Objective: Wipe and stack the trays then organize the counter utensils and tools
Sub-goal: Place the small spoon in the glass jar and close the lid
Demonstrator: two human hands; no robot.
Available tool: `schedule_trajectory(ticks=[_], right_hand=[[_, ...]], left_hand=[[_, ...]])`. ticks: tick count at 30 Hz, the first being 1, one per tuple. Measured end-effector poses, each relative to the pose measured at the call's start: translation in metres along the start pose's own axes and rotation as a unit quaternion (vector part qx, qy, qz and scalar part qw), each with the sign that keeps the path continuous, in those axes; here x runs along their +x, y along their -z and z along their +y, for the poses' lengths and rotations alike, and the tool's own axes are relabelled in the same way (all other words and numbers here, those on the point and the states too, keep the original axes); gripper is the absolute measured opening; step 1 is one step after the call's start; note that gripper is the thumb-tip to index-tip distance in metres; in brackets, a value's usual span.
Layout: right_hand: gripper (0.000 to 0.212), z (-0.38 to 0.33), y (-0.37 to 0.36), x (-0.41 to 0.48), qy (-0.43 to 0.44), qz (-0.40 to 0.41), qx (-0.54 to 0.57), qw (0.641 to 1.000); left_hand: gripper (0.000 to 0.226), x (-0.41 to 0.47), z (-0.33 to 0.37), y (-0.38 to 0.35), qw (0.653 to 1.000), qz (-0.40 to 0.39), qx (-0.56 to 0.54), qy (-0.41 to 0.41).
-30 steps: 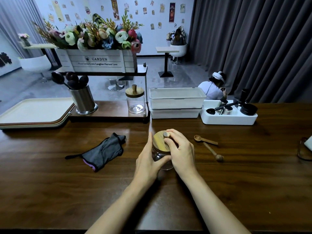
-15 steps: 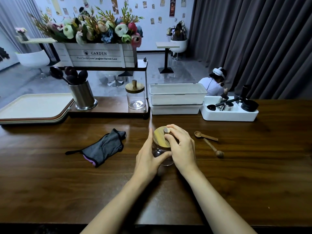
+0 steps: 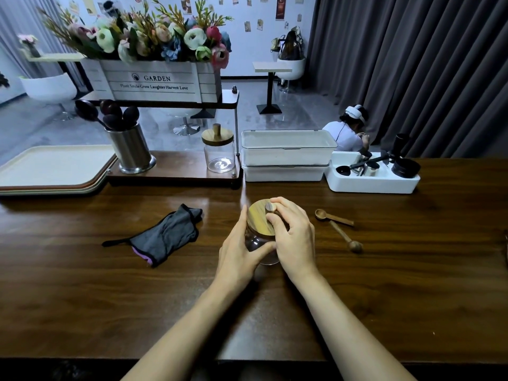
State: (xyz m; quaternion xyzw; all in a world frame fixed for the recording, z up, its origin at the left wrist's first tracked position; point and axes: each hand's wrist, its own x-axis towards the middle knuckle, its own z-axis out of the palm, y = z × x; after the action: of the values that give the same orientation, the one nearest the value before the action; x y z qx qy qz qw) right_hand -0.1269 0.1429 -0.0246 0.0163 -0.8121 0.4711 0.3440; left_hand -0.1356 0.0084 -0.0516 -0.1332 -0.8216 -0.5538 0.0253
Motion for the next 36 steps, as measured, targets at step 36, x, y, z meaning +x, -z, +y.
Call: schedule_trajectory(ticks=[36], right_hand=[[0.033,0.097,0.074,0.043,-0.143,-0.028,-0.265,0.953]], left_hand=[[0.097,-0.006,0.002,0.006,1.0,0.017,0.027,0.001]])
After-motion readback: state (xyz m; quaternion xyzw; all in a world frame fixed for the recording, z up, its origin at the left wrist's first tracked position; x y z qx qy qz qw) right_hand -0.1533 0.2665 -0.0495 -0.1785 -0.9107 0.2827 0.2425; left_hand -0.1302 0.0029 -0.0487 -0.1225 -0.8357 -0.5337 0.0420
